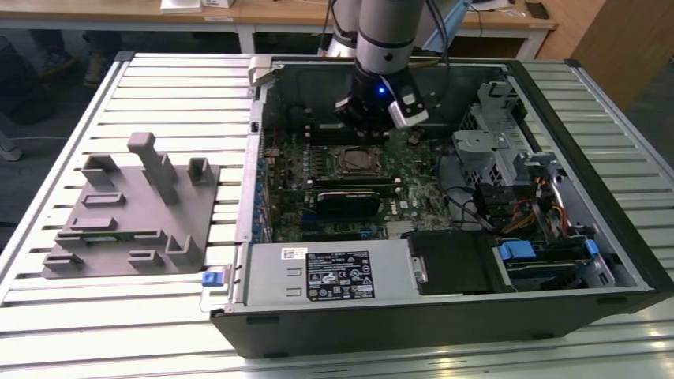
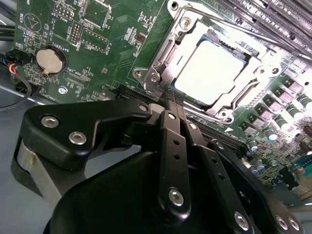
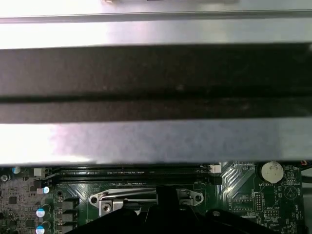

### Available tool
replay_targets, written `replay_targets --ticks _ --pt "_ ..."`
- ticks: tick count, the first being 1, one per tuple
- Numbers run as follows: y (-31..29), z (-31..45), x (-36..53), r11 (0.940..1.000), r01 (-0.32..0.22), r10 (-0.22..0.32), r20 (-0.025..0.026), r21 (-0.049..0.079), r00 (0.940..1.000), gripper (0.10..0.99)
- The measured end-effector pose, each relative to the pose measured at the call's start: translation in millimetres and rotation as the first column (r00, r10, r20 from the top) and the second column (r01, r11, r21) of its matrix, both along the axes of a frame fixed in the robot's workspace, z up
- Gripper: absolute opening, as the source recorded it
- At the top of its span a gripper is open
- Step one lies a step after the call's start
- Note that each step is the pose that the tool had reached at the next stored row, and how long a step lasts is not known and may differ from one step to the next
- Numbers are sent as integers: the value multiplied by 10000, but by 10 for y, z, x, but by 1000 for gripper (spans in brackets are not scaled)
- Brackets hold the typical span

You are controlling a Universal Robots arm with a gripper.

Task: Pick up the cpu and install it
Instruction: 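Install the second cpu locking lever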

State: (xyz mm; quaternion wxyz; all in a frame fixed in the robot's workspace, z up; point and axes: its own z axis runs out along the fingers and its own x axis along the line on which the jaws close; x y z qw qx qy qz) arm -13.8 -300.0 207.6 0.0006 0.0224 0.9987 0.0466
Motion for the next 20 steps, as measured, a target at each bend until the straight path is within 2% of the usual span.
replay_targets --ticks 8,20 --pt "-25 10 0 10000 1 -1 -1 -3 10000 106" --pt "-25 326 0 10000 0 0 0 0 10000 106"
